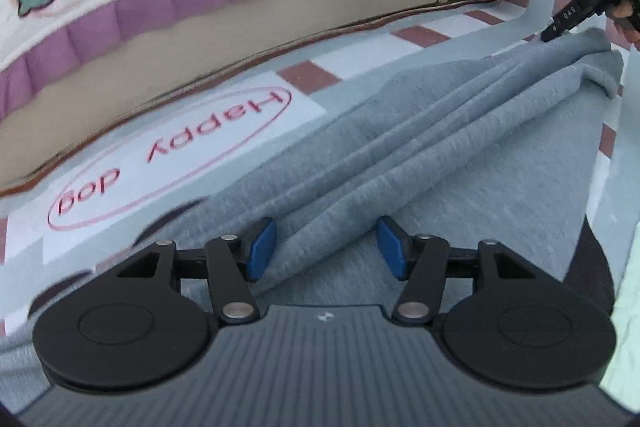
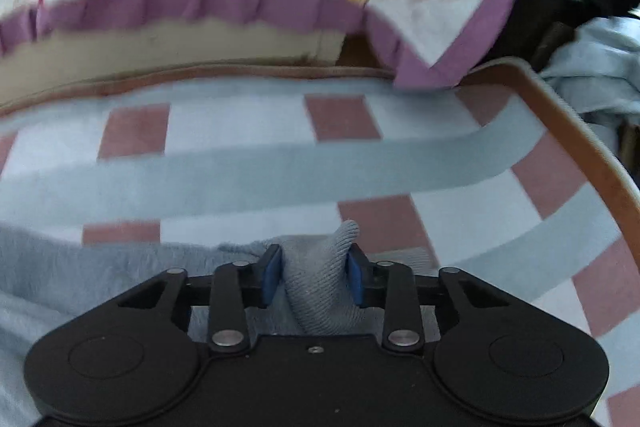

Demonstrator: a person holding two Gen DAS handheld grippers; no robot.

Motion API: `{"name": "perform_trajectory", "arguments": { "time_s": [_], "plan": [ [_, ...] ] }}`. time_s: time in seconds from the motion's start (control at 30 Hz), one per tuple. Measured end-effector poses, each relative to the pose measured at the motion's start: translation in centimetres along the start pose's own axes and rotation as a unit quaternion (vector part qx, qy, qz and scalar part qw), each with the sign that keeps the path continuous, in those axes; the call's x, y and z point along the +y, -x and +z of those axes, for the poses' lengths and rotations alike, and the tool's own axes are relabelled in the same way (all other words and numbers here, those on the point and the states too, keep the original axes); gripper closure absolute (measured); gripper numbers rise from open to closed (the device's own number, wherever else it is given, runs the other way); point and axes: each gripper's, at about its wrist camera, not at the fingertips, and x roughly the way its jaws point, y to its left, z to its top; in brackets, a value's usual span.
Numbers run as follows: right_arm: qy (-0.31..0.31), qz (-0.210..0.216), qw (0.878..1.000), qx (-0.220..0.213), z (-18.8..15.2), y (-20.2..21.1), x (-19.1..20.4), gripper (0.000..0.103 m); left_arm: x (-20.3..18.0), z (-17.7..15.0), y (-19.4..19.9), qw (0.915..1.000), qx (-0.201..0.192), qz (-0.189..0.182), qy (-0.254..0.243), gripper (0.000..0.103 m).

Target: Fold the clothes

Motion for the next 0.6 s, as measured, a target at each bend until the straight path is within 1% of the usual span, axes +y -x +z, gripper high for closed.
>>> {"name": "perform_trajectory", "arguments": {
  "time_s": [0.03, 0.07, 0.1, 0.13, 0.17, 0.2, 0.3, 0.33, 0.4, 0.47, 0.5, 0.53, 0.57, 0.6],
  "plan": [
    [-0.035, 0.005, 0.999, -0.032, -0.4, 1.7, -0.6, 0.060, 0.2, 0.1, 0.0, 1.0000, 0.001, -0.003, 0.003, 0.047],
    [-0.071, 0.011, 0.995, -0.069, -1.1, 3.8, -1.5, 0.054, 0.3, 0.0, 0.1, 1.0000, -0.001, -0.005, 0.006, 0.047],
    [-0.108, 0.017, 0.988, -0.105, -1.8, 5.8, -2.4, 0.048, 0.4, -0.1, 0.2, 1.0000, -0.002, -0.004, 0.007, 0.047],
    [-0.144, 0.024, 0.980, -0.134, -2.6, 7.7, -3.2, 0.033, 0.4, -0.2, 0.2, 1.0000, -0.003, -0.003, 0.007, 0.047],
    [-0.179, 0.033, 0.973, -0.142, -3.8, 9.1, -4.0, 0.025, 0.3, -0.1, 0.2, 0.9999, -0.007, -0.005, 0.008, 0.047],
    [-0.213, 0.044, 0.965, -0.144, -5.0, 10.3, -4.8, 0.025, 0.2, -0.1, 0.2, 0.9999, -0.010, -0.008, 0.009, 0.047],
    [-0.283, 0.092, 0.949, -0.107, -9.2, 11.3, -5.9, 0.025, -0.4, 0.2, -0.1, 0.9996, -0.020, -0.015, 0.009, 0.047],
    [-0.305, 0.112, 0.941, -0.094, -10.7, 11.3, -6.0, 0.025, -0.8, 0.4, -0.2, 0.9996, -0.022, -0.018, 0.007, 0.047],
    [-0.358, 0.165, 0.917, -0.066, -13.5, 10.0, -5.7, 0.025, -1.5, 0.8, -0.6, 0.9994, -0.024, -0.024, 0.001, 0.047],
    [-0.408, 0.192, 0.891, -0.048, -15.4, 8.0, -5.1, 0.024, -2.3, 1.1, -0.7, 0.9994, -0.021, -0.023, -0.016, 0.047],
    [-0.428, 0.199, 0.880, -0.048, -16.2, 7.2, -4.8, 0.024, -2.7, 1.3, -0.8, 0.9993, -0.017, -0.011, -0.031, 0.047],
    [-0.436, 0.187, 0.877, -0.073, -16.5, 6.8, -4.6, 0.024, -3.1, 1.4, -0.9, 0.9986, -0.010, 0.018, -0.048, 0.047],
    [-0.443, 0.175, 0.874, -0.098, -16.7, 6.5, -4.4, 0.024, -3.5, 1.6, -1.2, 0.9971, -0.004, 0.038, -0.067, 0.047],
    [-0.450, 0.162, 0.869, -0.123, -17.0, 6.1, -4.2, 0.024, -3.7, 1.8, -1.3, 0.9955, -0.001, 0.041, -0.085, 0.047]
  ]
}}
